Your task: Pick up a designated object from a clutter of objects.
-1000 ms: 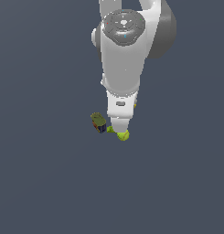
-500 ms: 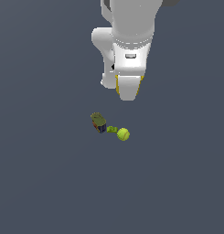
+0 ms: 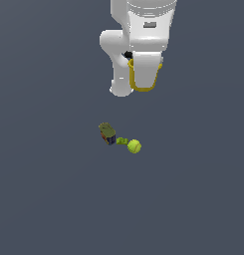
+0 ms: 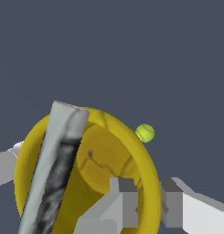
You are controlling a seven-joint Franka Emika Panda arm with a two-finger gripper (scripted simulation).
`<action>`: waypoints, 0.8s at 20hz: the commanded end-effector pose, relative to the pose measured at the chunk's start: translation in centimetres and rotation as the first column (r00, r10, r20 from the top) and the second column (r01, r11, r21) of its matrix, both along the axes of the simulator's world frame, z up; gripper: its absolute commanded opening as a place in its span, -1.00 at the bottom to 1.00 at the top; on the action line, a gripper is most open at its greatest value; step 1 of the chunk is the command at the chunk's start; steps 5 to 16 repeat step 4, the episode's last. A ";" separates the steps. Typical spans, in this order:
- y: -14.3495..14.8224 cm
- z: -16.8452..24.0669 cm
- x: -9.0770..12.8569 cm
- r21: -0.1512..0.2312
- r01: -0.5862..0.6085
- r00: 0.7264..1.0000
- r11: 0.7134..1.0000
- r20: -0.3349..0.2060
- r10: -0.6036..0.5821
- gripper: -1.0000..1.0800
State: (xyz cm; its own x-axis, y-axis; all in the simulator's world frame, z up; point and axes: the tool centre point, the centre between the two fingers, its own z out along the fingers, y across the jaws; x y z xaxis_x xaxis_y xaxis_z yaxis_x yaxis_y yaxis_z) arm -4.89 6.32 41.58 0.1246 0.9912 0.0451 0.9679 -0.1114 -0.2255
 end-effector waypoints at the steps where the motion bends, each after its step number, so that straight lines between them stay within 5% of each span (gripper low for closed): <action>1: 0.0 0.5 -0.1 0.000 0.001 1.000 1.000 0.001 -0.001 -1.00; 16: 0.1 0.5 0.0 0.000 0.001 1.000 1.000 0.001 -0.001 -1.00</action>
